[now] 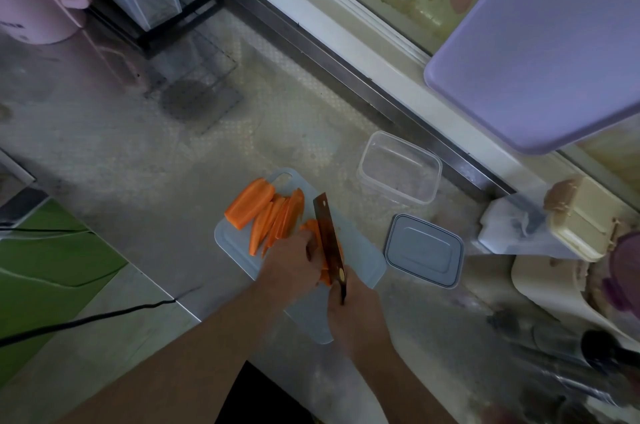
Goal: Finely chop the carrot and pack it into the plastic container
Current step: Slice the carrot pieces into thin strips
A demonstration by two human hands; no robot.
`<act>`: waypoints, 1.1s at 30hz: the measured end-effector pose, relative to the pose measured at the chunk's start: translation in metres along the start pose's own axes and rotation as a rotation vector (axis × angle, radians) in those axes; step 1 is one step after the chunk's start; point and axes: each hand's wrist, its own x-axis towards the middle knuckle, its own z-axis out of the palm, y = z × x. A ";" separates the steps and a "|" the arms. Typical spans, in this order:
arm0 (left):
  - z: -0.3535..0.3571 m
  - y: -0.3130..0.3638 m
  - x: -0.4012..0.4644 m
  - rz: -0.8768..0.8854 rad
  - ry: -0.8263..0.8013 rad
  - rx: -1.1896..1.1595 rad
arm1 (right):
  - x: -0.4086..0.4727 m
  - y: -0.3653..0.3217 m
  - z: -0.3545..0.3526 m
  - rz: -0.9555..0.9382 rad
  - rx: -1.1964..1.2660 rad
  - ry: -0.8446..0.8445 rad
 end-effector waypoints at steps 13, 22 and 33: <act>-0.001 0.000 -0.002 -0.001 -0.010 -0.044 | -0.018 0.011 -0.007 0.026 0.056 -0.048; 0.000 -0.006 -0.001 0.039 -0.003 -0.014 | -0.009 0.006 0.004 0.028 -0.027 -0.005; 0.001 -0.009 -0.001 0.082 0.017 0.025 | -0.015 -0.006 -0.012 0.002 0.073 0.031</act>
